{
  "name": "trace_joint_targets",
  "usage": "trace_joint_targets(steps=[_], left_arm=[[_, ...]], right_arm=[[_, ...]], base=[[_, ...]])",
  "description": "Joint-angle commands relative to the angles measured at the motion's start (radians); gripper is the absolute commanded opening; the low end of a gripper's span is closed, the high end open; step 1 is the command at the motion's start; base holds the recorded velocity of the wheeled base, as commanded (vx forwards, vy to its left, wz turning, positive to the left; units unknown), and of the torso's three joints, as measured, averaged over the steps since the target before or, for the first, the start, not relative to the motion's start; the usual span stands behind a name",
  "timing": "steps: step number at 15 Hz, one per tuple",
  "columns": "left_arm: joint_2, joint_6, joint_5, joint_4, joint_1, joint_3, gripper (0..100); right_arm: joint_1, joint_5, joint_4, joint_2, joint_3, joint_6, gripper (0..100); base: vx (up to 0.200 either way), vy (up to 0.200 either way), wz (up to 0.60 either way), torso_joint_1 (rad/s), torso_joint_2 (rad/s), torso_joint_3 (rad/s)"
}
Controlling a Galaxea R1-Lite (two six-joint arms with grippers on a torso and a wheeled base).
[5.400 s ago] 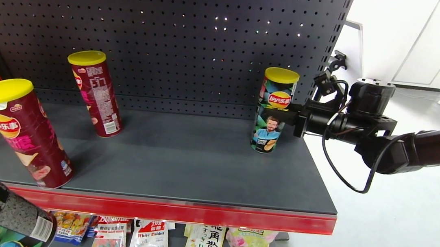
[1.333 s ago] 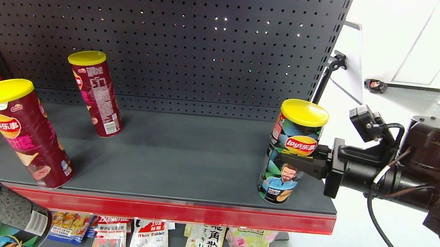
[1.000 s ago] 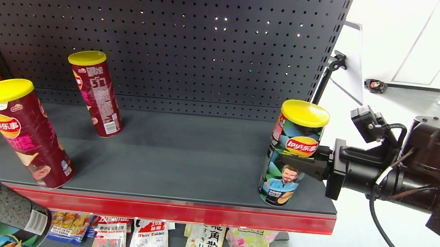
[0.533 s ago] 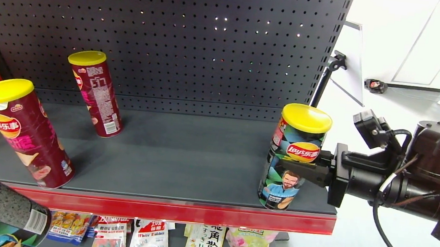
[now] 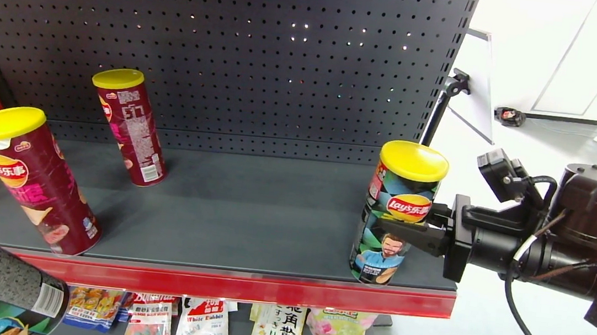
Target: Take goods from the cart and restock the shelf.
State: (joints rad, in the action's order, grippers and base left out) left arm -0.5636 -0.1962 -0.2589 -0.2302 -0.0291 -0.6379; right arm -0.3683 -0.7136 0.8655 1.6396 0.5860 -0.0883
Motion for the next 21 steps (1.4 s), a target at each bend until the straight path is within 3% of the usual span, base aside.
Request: trace_joint_targets(steps=[1,10,21], left_arm=[[-0.002,0.0,0.0,0.0,0.0,0.0,0],[-0.009,0.0,-0.016,0.002,-0.002,-0.005,0],[-0.027,0.0,-0.043,0.0,-0.002,-0.02,0]], right_arm=[[0.0,0.002,0.001,0.003,0.0,0.001,100],[0.017,0.023,0.001,-0.021,-0.014,0.001,100],[0.051,0.026,0.0,-0.29,-0.296,0.004,100]], base=[[0.0,0.0,0.0,0.0,0.0,0.0],[0.0,0.0,0.0,0.0,0.0,0.0],[0.0,0.0,0.0,0.0,0.0,0.0]])
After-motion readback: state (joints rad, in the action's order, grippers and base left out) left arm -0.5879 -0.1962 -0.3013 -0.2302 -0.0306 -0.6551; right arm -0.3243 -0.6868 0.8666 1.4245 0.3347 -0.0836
